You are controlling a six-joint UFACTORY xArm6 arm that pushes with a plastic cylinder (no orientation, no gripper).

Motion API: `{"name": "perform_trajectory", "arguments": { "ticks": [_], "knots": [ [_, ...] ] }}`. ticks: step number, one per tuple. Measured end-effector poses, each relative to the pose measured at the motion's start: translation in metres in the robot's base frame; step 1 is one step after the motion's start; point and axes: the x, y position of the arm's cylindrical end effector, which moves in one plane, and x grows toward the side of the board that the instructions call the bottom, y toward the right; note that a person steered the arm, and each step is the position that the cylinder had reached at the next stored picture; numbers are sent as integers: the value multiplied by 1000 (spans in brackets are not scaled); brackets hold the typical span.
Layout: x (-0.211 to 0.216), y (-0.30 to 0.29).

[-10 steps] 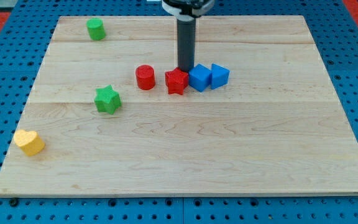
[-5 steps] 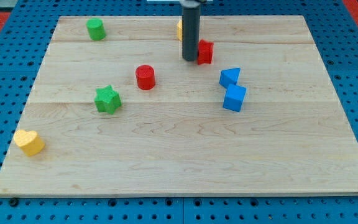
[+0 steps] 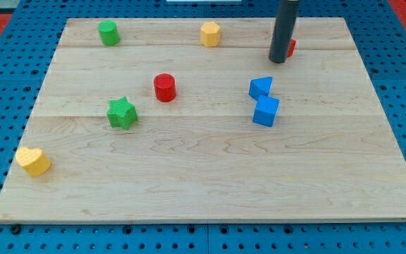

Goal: Move the red star horizontal to the hexagon

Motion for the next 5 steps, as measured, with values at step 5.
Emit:
{"name": "perform_trajectory", "arguments": {
  "ticks": [5],
  "knots": [
    [28, -8]
  ]
}}
